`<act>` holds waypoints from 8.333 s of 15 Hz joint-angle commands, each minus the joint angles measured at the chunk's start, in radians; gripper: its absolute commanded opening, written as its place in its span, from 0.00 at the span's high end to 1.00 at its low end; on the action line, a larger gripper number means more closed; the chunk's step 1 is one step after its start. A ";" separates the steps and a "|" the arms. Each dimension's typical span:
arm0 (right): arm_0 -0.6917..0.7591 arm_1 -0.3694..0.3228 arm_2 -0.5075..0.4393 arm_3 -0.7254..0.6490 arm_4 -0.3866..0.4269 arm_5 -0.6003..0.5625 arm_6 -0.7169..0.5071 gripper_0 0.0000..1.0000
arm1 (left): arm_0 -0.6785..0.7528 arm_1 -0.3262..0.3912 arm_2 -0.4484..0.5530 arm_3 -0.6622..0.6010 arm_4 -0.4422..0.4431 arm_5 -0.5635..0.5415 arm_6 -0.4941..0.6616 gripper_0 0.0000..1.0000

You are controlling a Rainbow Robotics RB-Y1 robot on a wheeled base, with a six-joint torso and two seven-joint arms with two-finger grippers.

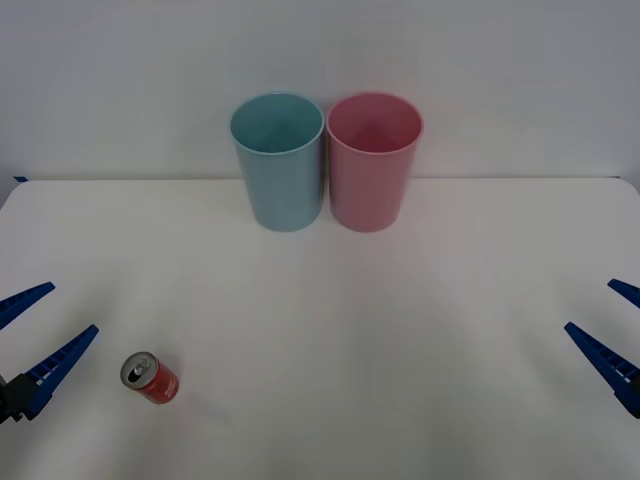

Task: Grasp the object on the table and drop it into the matching bin: aluminum can to the light blue bin, PET bottle to the pink bin.

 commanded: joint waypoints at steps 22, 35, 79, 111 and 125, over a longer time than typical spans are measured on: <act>0.000 0.000 0.000 0.000 0.000 0.000 0.000 0.00 | -0.053 0.226 -0.091 0.336 -0.005 -0.116 -0.218 0.00; 0.000 0.000 0.000 0.000 0.000 0.000 0.000 0.00 | -0.025 0.229 -0.221 0.416 -0.002 -0.137 -0.434 0.00; 0.000 0.000 0.000 0.000 0.000 0.000 0.000 0.00 | -0.217 0.008 -0.244 0.531 -0.108 -0.035 -0.529 1.00; 0.000 0.000 0.000 0.000 0.000 0.000 0.000 0.00 | -0.679 0.010 -0.254 0.069 -0.324 0.392 0.500 0.99; 0.000 0.000 0.000 0.000 0.000 0.000 0.000 0.00 | -1.254 -0.081 -0.327 0.738 -0.565 0.443 0.295 0.99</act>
